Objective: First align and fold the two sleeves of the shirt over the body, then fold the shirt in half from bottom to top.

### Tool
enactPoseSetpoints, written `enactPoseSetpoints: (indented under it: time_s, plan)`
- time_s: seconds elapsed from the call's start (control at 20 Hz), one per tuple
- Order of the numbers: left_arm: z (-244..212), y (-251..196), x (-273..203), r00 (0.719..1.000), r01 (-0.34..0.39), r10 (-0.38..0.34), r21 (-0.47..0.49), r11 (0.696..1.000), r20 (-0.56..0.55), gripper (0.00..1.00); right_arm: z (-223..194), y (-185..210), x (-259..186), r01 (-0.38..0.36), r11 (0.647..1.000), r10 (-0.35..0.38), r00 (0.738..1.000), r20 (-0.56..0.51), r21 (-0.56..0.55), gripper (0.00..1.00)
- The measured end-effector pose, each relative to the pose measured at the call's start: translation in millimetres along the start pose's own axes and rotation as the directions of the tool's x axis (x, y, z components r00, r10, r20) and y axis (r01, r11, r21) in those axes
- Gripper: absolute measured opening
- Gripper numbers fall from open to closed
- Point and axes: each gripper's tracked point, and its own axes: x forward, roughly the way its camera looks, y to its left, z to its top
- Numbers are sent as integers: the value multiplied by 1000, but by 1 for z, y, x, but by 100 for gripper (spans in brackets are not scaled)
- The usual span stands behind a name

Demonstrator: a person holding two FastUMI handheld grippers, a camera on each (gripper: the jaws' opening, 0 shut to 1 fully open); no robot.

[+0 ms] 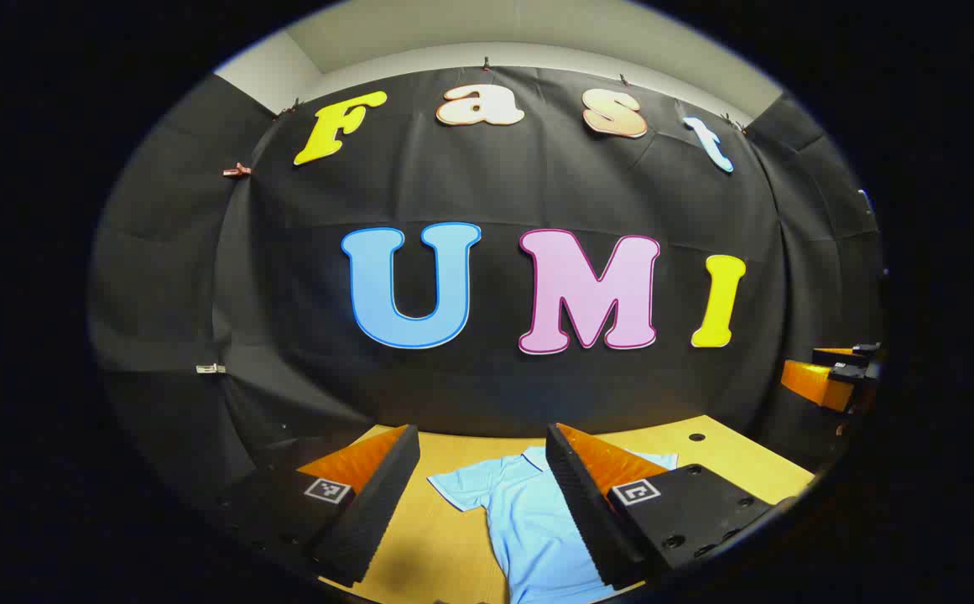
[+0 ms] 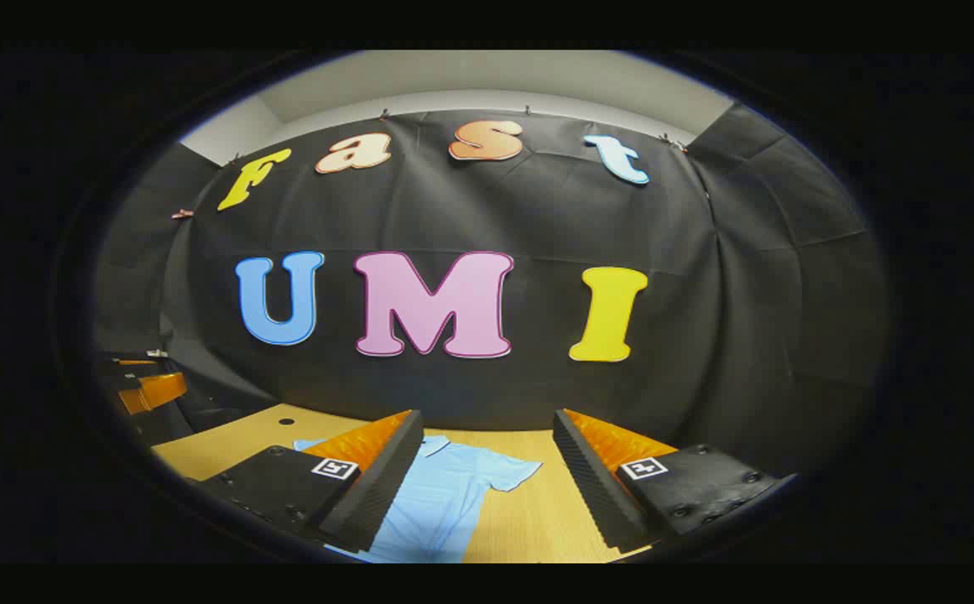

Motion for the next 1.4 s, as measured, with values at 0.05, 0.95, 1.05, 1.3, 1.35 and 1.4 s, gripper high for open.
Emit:
enactPoseSetpoints:
  time_s: [0.05, 0.95, 1.05, 1.3, 1.35, 1.4]
  plan:
    - [1, -1, 0, 1000, 3, -3, -2, 1000, 0, 97, -1, -1, 0, 1, 1000, -1, 1000, -3, -2, 97]
    - [-19, 2, 32, 997, 2, -1, 14, 1000, -71, 97, -48, -13, 58, -4, 999, -2, 994, -112, -51, 97]
    - [-24, 2, 38, 996, 8, -6, 18, 1000, -90, 97, -62, -21, 81, 3, 998, -13, 988, -151, -60, 97]
    - [-42, -2, 68, 988, 17, -11, 35, 999, -152, 97, -121, -35, 152, 10, 999, -24, 955, -296, -47, 98]
    - [-45, -4, 75, 987, 17, -12, 31, 999, -163, 97, -137, -39, 167, 14, 999, -30, 943, -331, -48, 98]
    - [-49, -7, 81, 985, 18, -13, 27, 999, -175, 97, -154, -41, 180, 16, 999, -32, 927, -374, -44, 97]
